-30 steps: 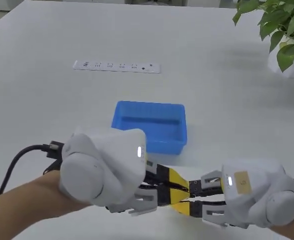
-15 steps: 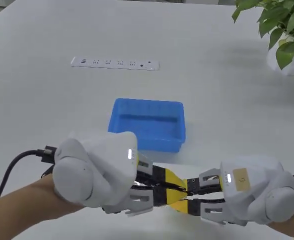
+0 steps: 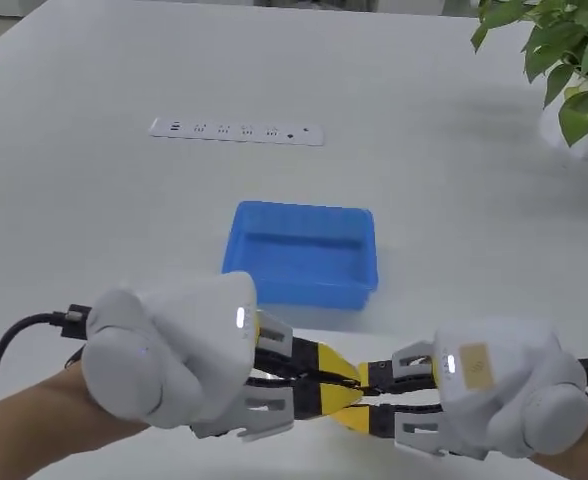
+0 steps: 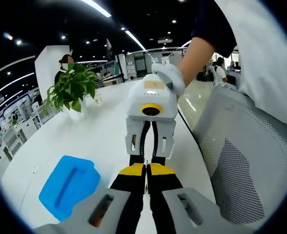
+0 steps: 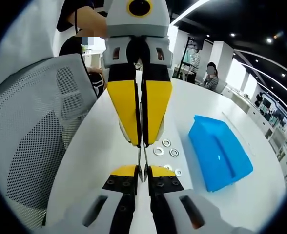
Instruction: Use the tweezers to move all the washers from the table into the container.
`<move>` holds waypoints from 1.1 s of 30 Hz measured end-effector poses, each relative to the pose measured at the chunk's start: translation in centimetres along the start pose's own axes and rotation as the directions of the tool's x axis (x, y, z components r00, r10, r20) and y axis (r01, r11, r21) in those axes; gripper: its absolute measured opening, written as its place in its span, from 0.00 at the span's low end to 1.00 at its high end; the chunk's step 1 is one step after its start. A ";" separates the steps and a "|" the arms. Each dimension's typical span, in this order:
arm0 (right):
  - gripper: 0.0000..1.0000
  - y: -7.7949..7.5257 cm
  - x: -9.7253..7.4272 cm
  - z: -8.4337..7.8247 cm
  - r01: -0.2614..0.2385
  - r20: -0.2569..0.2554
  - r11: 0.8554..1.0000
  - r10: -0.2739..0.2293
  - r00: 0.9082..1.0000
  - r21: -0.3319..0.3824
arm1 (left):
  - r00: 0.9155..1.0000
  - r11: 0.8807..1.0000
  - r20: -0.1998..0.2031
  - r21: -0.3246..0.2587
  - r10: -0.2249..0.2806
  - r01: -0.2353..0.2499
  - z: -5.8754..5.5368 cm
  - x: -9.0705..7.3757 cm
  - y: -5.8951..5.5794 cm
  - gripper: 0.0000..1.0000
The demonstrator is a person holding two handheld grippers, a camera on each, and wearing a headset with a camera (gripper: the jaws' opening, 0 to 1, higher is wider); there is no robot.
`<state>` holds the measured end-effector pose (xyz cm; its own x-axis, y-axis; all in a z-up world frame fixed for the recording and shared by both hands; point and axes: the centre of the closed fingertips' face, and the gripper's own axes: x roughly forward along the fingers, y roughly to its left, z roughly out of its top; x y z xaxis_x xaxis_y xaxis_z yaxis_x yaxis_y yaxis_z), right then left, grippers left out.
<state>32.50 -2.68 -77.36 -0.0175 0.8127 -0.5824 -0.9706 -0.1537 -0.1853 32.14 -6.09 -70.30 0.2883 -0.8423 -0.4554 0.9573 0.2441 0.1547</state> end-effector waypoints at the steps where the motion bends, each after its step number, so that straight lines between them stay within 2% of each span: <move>1: 0.10 0.0 0.1 0.1 0.001 0.000 1.000 -0.001 1.000 -0.003 | 1.000 1.000 0.001 -0.001 0.003 -0.003 0.0 -0.1 0.0 0.04; 6: 0.11 0.1 0.3 0.6 0.002 0.003 1.000 -0.002 1.000 0.005 | 1.000 1.000 0.002 -0.010 0.015 -0.015 -0.1 -0.9 0.0 0.05; 11: 0.15 -0.1 0.6 0.5 0.017 -0.008 1.000 -0.017 1.000 0.015 | 0.999 0.997 0.024 -0.055 0.048 -0.047 -0.1 -1.7 0.5 0.05; 17: 0.18 -0.7 0.6 0.4 0.047 -0.018 0.999 -0.046 0.999 0.021 | 0.997 0.996 0.013 -0.057 0.075 -0.074 -0.6 -2.8 0.8 0.05; 22: 0.22 -1.2 0.4 0.1 0.067 -0.014 0.995 -0.066 0.998 0.070 | 0.995 0.994 0.004 -0.060 0.096 -0.096 -1.0 -3.7 1.4 0.05; 33: 0.33 -0.6 0.5 -0.7 0.066 -0.035 0.995 -0.063 0.997 0.078 | 0.990 0.988 -0.016 -0.059 0.139 -0.140 -1.8 -5.0 3.1 0.05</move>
<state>33.27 -2.56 -78.06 0.0522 0.8008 -0.5966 -0.9854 -0.0558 -0.1611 33.75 -0.28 -69.09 0.4189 -0.7926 -0.4431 0.9071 0.3874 0.1646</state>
